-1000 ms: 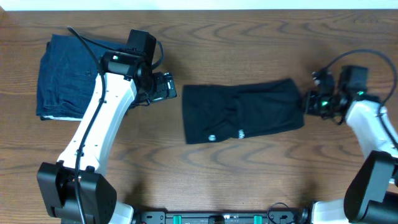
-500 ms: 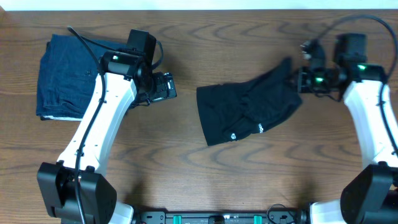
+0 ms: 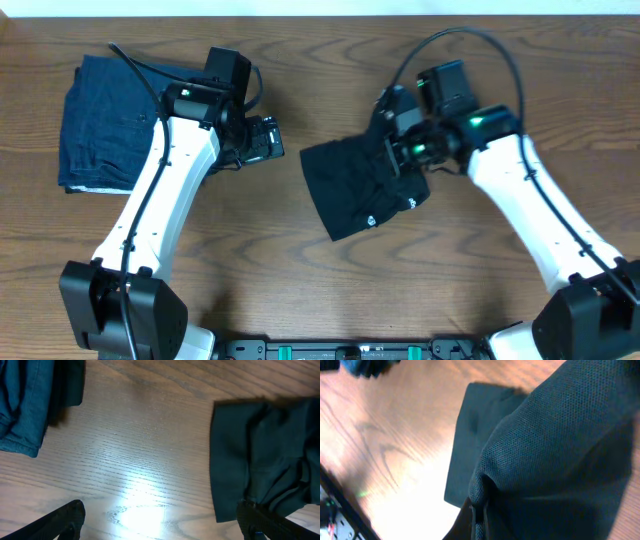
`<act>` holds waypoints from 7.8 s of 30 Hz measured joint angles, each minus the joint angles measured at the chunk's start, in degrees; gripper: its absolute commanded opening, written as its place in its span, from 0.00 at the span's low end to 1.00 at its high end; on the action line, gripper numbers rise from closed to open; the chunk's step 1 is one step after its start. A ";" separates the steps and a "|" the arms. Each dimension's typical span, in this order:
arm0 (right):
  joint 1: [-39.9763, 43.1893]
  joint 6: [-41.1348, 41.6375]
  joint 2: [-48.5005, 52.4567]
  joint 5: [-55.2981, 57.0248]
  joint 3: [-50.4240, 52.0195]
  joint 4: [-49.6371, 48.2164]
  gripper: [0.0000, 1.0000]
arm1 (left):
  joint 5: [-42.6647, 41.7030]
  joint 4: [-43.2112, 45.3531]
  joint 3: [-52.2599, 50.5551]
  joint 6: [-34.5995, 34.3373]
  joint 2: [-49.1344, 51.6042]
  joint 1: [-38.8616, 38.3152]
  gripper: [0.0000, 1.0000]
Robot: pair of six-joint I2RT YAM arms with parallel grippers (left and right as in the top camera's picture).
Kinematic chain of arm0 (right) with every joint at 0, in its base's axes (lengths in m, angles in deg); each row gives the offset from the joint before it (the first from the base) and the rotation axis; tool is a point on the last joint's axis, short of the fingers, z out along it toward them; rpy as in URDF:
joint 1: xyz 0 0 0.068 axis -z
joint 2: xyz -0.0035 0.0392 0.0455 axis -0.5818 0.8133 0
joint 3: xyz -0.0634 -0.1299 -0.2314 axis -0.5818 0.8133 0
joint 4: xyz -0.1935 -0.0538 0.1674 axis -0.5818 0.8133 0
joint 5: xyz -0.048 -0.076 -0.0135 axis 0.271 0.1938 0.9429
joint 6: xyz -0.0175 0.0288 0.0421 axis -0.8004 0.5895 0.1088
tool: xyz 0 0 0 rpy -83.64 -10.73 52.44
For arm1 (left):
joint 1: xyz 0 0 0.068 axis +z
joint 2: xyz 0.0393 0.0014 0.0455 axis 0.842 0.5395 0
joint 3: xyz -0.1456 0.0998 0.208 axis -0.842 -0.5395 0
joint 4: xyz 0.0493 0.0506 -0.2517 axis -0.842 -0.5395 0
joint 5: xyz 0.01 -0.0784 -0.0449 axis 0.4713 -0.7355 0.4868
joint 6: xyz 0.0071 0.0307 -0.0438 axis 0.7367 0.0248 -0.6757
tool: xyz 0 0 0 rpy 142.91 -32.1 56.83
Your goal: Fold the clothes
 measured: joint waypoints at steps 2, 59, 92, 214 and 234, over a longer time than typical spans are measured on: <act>-2.32 0.11 0.79 0.68 0.20 -0.44 0.01 | 0.00 0.00 0.00 0.00 0.00 0.00 0.98; -8.61 3.87 14.03 -13.66 -1.86 -9.90 0.01 | -0.02 0.00 0.00 0.00 0.00 0.00 0.98; -2.10 7.54 11.28 -22.51 -3.23 -2.03 0.01 | 0.00 0.00 0.00 0.00 0.00 0.00 0.98; 31.01 9.05 -6.86 13.92 0.72 4.35 0.99 | -0.04 30.05 -25.66 -24.13 7.39 -20.65 0.98; 31.01 9.05 -6.86 13.92 0.72 4.35 0.99 | -2.89 31.17 -22.95 -26.08 10.82 -21.14 0.69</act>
